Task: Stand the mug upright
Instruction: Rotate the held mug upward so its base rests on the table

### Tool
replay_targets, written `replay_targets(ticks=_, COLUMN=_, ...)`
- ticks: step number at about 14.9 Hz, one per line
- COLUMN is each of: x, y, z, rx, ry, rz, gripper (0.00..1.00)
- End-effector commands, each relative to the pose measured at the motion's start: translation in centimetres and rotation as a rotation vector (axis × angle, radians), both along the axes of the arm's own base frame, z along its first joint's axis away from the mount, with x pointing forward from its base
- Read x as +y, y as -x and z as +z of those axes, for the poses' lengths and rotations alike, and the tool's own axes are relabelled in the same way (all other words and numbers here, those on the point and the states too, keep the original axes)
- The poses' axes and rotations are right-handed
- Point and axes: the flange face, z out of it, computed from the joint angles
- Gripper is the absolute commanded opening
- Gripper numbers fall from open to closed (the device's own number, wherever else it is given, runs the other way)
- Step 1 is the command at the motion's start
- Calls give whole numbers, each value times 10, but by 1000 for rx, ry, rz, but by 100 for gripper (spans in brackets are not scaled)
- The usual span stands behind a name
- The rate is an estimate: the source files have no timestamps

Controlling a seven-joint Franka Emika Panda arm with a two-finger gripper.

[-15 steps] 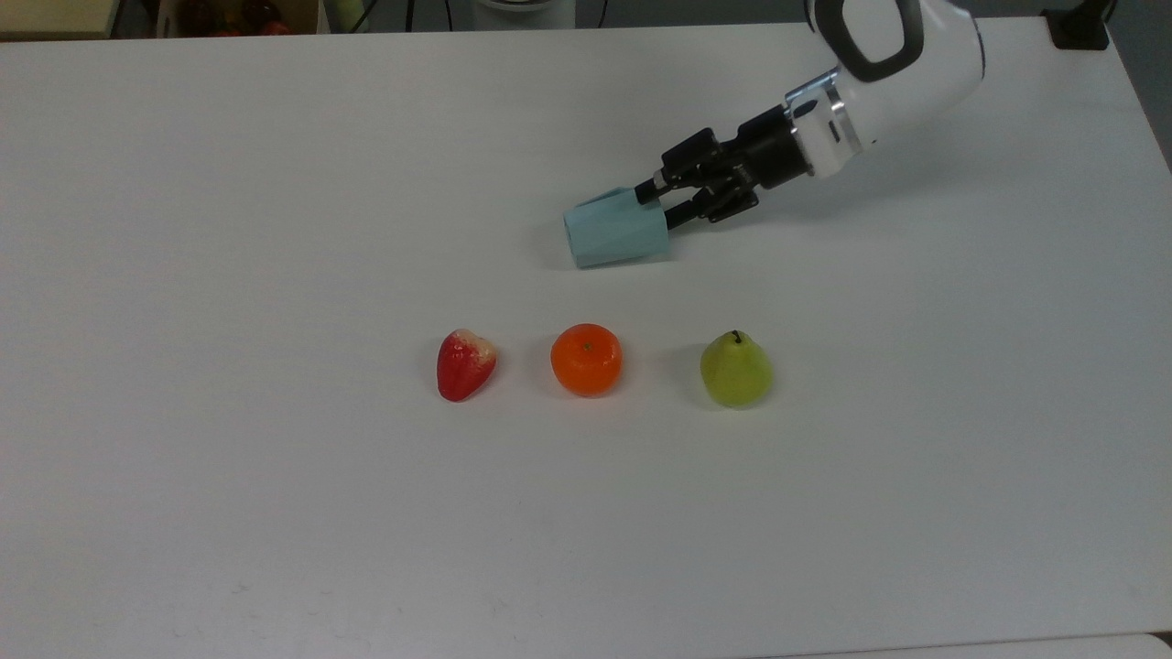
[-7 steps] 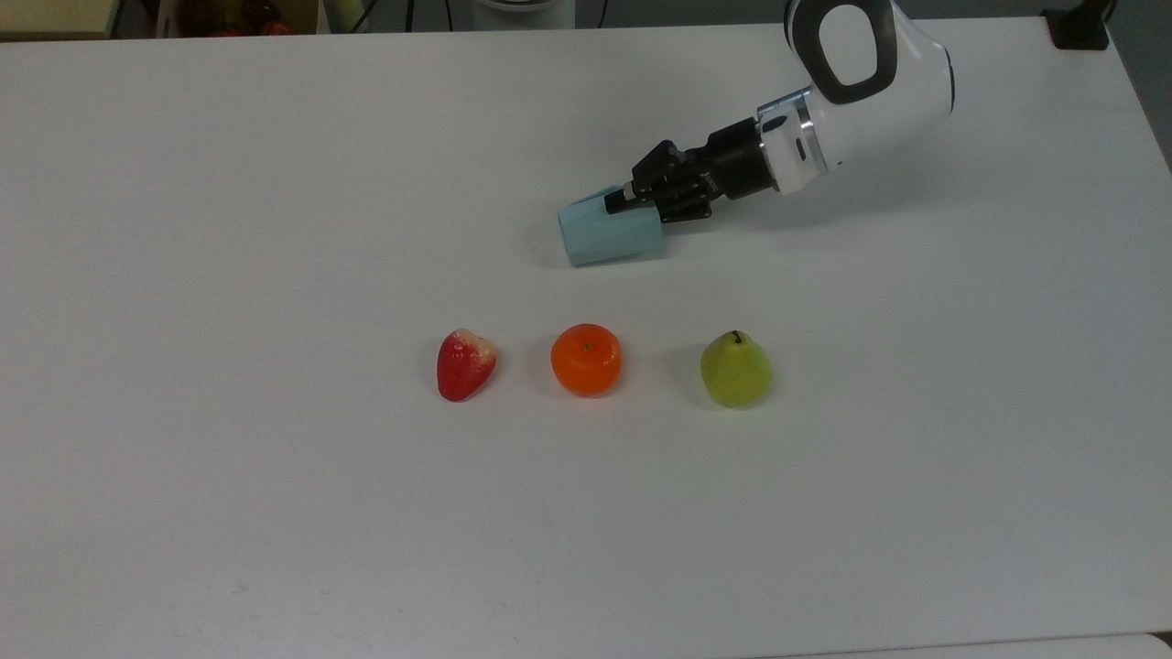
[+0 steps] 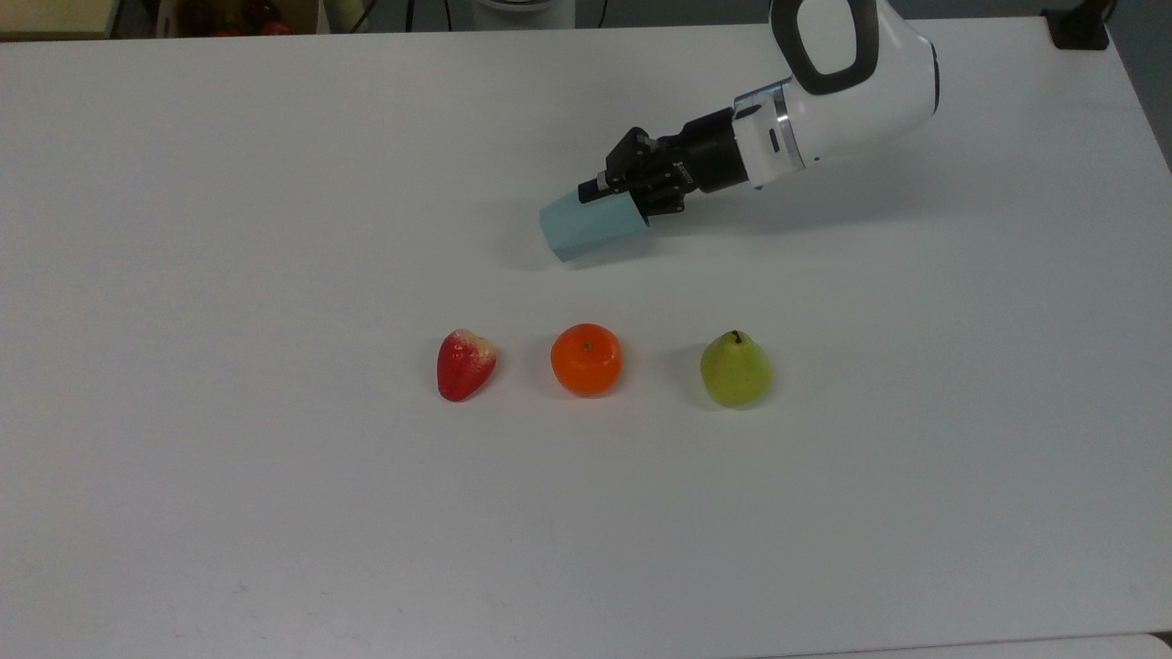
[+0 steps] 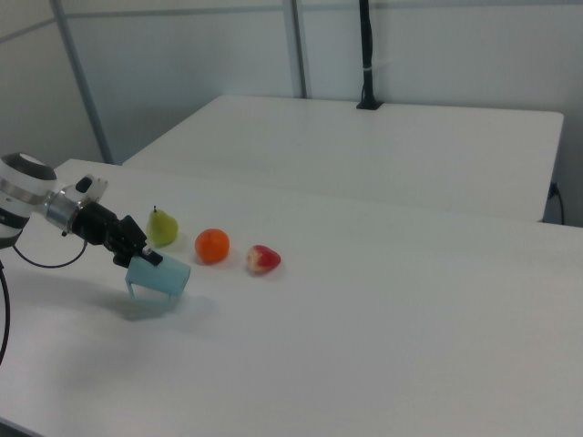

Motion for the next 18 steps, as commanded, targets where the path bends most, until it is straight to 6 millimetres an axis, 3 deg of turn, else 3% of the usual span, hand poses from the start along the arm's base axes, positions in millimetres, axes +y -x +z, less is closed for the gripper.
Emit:
replay_targets(ticks=1, x=-24, y=-3, z=43, rx=95, ry=-95, rz=-14, gripper=0)
replay_targets(ticks=2, x=-34, y=-7, z=49, rx=138, ry=-145, rz=-28, gripper=0)
replay_targets(ticks=5, x=-35, y=-19, z=61, rx=211, ry=-386, rz=-4, gripper=0)
replay_targets(ticks=10, x=-48, y=-43, z=59, rx=236, ry=-653, rz=57, gripper=0)
replay_targets(ticks=18, x=-99, y=-61, z=56, rx=531, ry=-981, rz=283, gripper=0)
